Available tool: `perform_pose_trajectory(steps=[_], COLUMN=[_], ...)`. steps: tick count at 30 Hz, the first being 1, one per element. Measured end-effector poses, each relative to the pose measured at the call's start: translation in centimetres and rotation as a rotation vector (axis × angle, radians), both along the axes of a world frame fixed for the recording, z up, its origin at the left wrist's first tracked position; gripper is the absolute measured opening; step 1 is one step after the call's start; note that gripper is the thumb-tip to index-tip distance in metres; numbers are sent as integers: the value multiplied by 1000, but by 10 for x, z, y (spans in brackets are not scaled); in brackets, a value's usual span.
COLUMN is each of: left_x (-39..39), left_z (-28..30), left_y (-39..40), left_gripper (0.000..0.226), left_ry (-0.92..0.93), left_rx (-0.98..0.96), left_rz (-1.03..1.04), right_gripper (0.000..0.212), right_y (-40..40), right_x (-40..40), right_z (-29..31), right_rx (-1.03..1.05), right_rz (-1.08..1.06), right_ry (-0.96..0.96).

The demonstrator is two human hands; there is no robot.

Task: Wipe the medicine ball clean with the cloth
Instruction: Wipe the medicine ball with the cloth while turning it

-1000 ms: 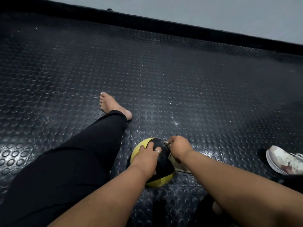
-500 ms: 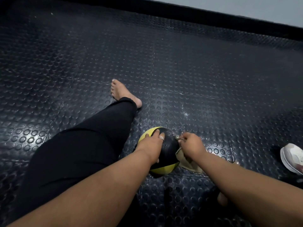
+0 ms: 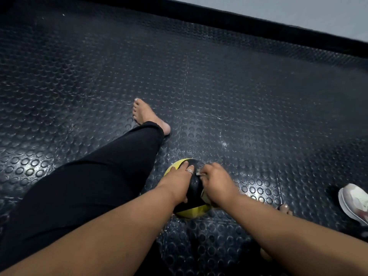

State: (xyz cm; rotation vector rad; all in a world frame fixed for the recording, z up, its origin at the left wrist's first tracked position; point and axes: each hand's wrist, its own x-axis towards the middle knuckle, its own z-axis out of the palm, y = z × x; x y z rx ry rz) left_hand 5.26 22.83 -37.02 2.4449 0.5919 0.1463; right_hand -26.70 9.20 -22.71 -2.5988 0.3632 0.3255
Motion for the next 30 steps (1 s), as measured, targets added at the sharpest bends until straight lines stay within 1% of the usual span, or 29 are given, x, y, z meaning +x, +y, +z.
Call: perform_pose_trajectory(steps=[1,3,5,6,8,9,10,12,13,14,15,16,17,19,22,26,30], left_x=[5,2,3,4,6,2,0,-8,-6,-1,4,10,13,13,11,14,16], left_z=[-1,-3,-4,-4,-5,-6,-9,-15,-17,-19,-17,-18,-18,-20,-28,-29,-29], left_y=[2,1,1,1,1,-1,-1,0,1,2,2,2,1,1,1,5,5], left_gripper=[44,43,41,40,40,42,53,106,105,79,49,40,38,34,32,30,32], left_ry=[6,2,-19,-37,-48,-21,-4,2,-5,-8,0,-2,-2,-72,-107,-144,-141], left_rx=[-1,-25,0,-42,-91,-129,-135,-16,-14,-71,-87,-90,-71,-14,52,78,84], left_rz=[20,9,14,26,41,41,22,-45,-41,-7,17,44,46,49,43,84,69], right_gripper=[18,18,17,17,19,20,21,21,23,24,24,24,23,21,20,20,12], right_y=[1,-4,-12,-15,-15,-12,-7,2,2,-1,-5,-9,-13,-15,-4,-1,-17], right_x=[-1,6,16,19,19,16,11,4,4,7,11,16,22,27,26,19,31], right_z=[0,-3,-5,-6,-5,-4,-3,-1,-1,-2,-3,-2,-4,-4,-3,-3,-8], right_rx=[-1,9,8,0,-42,-59,-66,-83,-86,-86,-85,-79,-71,-63,-92,-61,7], right_rz=[12,-69,-160,-181,-145,-103,-57,38,54,43,14,-25,-63,-110,-71,-43,-247], right_ry=[-6,17,49,71,89,77,60,35,31,41,57,82,105,133,108,54,126])
